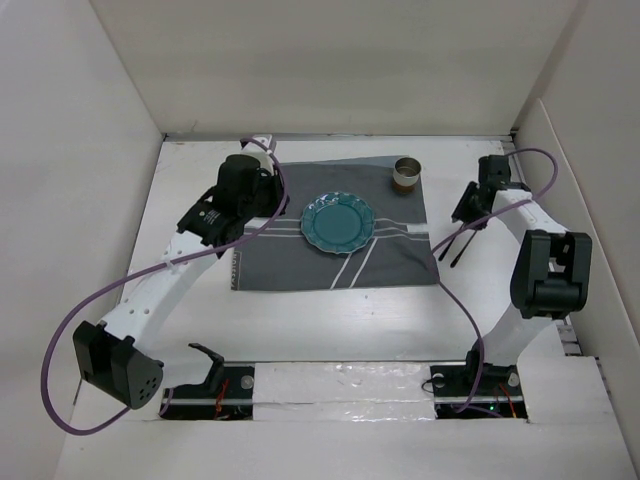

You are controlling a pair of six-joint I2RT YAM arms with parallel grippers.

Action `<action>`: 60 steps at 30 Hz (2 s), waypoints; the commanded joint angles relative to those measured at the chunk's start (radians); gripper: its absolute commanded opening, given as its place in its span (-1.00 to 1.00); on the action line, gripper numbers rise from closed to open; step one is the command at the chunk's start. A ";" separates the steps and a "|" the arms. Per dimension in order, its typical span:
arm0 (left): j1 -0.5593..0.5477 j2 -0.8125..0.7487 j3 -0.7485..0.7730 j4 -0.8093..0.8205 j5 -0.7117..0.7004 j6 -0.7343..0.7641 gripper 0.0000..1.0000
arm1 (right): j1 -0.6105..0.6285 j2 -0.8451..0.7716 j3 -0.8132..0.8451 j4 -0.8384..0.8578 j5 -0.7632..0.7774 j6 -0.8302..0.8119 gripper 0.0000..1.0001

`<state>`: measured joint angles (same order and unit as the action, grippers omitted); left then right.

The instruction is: Set the dinner table for one person

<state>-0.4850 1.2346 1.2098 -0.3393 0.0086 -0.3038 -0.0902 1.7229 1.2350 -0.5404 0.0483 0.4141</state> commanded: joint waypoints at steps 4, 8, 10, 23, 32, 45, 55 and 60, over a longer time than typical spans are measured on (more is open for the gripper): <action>-0.009 -0.037 -0.023 0.037 0.014 0.019 -0.72 | 0.001 0.058 0.003 0.028 0.025 -0.021 -0.29; -0.009 -0.040 -0.032 0.039 0.014 0.017 -0.70 | 0.001 0.110 0.024 0.025 0.039 -0.021 -0.34; -0.009 -0.043 -0.035 0.040 0.016 0.015 -0.70 | 0.001 0.138 0.041 0.014 0.047 -0.026 -0.36; -0.009 -0.052 -0.044 0.049 0.011 0.006 -0.70 | 0.001 0.219 0.132 -0.038 0.090 -0.034 -1.00; -0.009 -0.037 -0.006 0.037 0.011 0.005 -0.70 | 0.027 -0.023 0.217 0.000 0.111 -0.072 -1.00; -0.009 -0.027 0.007 0.036 0.019 -0.011 -0.70 | 0.352 -0.063 0.225 -0.072 -0.157 -0.176 -1.00; -0.009 -0.052 -0.006 0.016 0.013 -0.012 -0.69 | 0.389 0.183 0.316 -0.064 -0.159 -0.161 -1.00; -0.009 -0.075 -0.019 0.005 0.001 -0.011 -0.69 | 0.389 0.273 0.293 -0.026 -0.142 -0.120 -1.00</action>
<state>-0.4900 1.2118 1.1732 -0.3378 0.0204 -0.3122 0.3000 1.9812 1.5009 -0.6186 -0.1040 0.2661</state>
